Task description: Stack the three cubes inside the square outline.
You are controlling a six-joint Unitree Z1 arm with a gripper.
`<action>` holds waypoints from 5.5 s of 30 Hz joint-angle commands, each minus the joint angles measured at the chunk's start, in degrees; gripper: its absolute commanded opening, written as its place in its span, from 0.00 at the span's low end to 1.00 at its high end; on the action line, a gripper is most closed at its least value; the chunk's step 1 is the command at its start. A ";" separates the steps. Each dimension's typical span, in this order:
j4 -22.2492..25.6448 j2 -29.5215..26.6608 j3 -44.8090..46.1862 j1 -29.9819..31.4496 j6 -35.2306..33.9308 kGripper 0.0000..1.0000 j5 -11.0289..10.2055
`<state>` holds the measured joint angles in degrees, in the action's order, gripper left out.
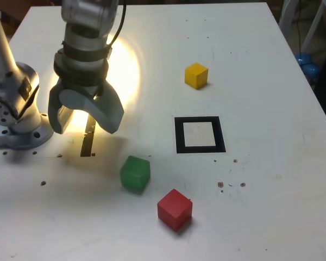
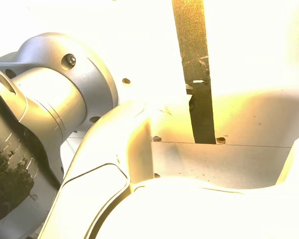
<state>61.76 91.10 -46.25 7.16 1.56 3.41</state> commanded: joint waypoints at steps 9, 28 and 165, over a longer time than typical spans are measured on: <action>-0.17 -0.05 0.38 0.05 -0.68 0.99 0.11; 2.59 1.05 -3.89 2.79 1.70 0.99 -1.18; 9.38 23.30 -41.56 5.08 -8.09 0.33 -3.51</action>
<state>71.41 114.67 -88.01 13.08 -6.93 -0.20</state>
